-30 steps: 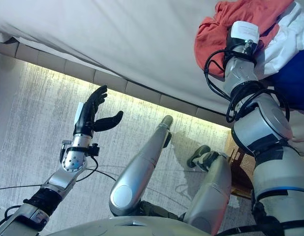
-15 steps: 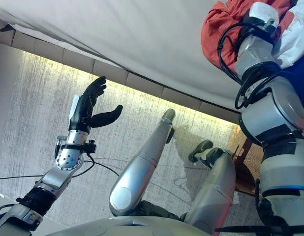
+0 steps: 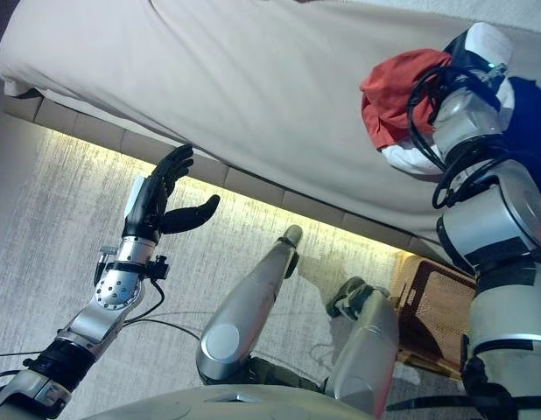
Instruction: Pick up the clothes from the bed and place them into the basket
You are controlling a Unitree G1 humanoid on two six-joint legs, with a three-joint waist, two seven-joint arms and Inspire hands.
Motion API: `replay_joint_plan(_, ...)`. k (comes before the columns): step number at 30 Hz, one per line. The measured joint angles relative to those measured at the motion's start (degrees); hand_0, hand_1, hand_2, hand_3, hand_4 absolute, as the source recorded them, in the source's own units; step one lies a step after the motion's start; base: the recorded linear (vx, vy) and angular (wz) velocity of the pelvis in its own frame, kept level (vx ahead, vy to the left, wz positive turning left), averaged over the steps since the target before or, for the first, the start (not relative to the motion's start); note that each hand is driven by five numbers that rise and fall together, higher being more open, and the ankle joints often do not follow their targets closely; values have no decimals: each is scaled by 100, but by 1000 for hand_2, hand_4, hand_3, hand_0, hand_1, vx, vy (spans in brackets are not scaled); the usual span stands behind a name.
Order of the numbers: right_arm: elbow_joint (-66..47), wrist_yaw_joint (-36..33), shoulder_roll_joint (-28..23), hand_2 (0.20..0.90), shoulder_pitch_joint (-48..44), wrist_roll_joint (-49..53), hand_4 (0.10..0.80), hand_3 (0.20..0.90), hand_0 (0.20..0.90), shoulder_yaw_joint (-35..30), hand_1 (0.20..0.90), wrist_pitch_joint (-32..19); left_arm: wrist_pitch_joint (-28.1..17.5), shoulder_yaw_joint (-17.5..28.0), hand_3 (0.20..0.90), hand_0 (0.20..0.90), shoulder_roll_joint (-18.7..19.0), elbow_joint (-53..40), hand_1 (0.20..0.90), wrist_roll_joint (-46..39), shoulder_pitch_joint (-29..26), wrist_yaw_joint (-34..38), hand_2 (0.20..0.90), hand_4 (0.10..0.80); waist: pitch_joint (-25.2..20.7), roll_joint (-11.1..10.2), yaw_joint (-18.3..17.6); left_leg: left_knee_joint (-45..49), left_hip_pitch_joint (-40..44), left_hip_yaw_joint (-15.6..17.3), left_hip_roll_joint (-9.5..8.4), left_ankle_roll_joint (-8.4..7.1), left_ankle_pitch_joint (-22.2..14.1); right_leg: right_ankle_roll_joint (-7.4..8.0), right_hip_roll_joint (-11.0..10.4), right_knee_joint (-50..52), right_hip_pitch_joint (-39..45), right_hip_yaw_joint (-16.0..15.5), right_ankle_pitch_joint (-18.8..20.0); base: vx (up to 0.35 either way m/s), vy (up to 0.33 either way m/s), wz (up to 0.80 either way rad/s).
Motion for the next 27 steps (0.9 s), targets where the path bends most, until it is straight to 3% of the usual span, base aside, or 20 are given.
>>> replay_joint_plan(6, -244, -152, -388, 300, -21, 680, 100, 200, 300, -443, 300, -246, 211, -23, 900, 900, -13, 124, 900, 22, 4, -84, 900, 800, -84, -185, -61, -1460, 1394, 202, 246, -26, 417, 225, 337, -1402, 1170, 9, 583, 88, 15, -26)
replay_joint_plan(10, -553, -93, -747, 300, -279, 1180, 100, 200, 300, -654, 300, -289, 496, -64, 900, 900, -6, 608, 900, 36, -111, -152, 900, 800, -270, -407, -347, -2037, 1991, 328, 380, -50, 541, 267, 523, -2077, 1736, 22, 876, 71, 23, -21)
replay_joint_plan(12, -629, -9, -990, 300, -536, 1342, 100, 200, 300, -655, 300, -302, 688, -145, 900, 900, -6, 834, 900, 137, -188, -220, 900, 800, -276, -418, -461, -2256, 2349, 404, 439, -52, 569, 262, 609, -2428, 2097, 38, 1031, 73, 37, -25)
replay_joint_plan(15, -875, 17, -1275, 300, -605, 1386, 100, 200, 300, -645, 300, -414, 710, -335, 900, 900, -12, 1276, 900, 237, -184, -214, 900, 800, -751, -622, -681, -2559, 2456, 621, 488, -51, 567, 354, 683, -2827, 2145, 186, 1135, 55, 44, -31)
replay_joint_plan(19, -1225, 239, -1607, 300, -715, 1364, 100, 200, 300, -607, 300, -535, 800, -396, 900, 900, -131, 1681, 900, 252, -211, -196, 900, 800, -963, -733, -1095, -2863, 2842, 1006, 594, -50, 570, 388, 858, -3613, 2551, 531, 1554, 25, 42, -49)
replay_joint_plan(21, -1288, 396, -1686, 300, -530, 1359, 100, 200, 300, -623, 300, -599, 804, -459, 900, 900, -239, 1929, 900, 252, -209, -189, 900, 800, -1320, -806, -1354, -3111, 2892, 1166, 601, -49, 571, 478, 890, -3979, 2575, 675, 1692, 2, 4, -48)
replay_joint_plan(24, -1561, 542, -1822, 300, 50, 1237, 100, 200, 300, -884, 300, -612, 803, -474, 900, 900, -393, 2062, 900, 258, -210, -206, 900, 800, -1462, -841, -1642, -3298, 3177, 1404, 611, -34, 583, 475, 936, -4400, 2823, 943, 1929, -11, -8, -47)
replay_joint_plan(27, -1886, 657, -1859, 300, 1171, 1203, 100, 200, 300, -1427, 300, -625, 794, -477, 900, 900, -542, 2163, 900, 288, -226, -215, 900, 800, -1808, -856, -1936, -3538, 3323, 1631, 619, -33, 583, 491, 967, -4682, 2872, 1139, 2046, -20, 4, -40)
